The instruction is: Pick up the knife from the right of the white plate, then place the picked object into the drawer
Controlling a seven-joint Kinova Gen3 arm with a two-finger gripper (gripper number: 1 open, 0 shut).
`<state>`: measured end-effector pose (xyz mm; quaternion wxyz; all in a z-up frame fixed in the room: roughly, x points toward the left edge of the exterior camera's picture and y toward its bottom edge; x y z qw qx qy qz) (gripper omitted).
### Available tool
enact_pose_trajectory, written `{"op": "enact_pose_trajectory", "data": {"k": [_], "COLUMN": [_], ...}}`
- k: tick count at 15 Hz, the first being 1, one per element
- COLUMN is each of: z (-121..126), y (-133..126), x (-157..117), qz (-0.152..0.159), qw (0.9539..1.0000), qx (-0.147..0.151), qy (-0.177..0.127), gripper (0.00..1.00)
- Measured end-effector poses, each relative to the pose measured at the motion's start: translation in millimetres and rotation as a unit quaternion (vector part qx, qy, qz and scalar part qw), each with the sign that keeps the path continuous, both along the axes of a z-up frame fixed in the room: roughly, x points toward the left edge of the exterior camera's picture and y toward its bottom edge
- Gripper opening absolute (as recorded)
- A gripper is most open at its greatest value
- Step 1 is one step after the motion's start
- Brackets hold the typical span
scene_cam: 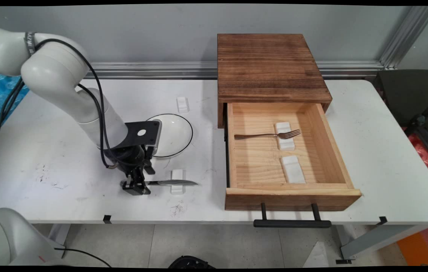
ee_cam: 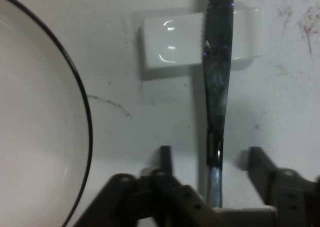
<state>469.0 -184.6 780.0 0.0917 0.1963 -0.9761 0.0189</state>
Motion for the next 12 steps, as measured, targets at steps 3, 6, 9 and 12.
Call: {"op": "enact_pose_trajectory", "data": {"k": [3,6,9,12], "z": [-1.0,-1.0,-0.1,4.1], "y": [0.6,1.8,2.6,2.5], "x": [-1.3,-1.6,-1.3,-1.5], "qz": [-0.007,-0.012,-0.015,-0.018], "qw": [1.0000,0.9999,0.9999,0.9998], "qx": [-0.001,-0.001,-0.001,-0.003], "qy": [0.002,0.003,0.003,0.004], "gripper": [0.00,0.00,0.00,0.00]}}
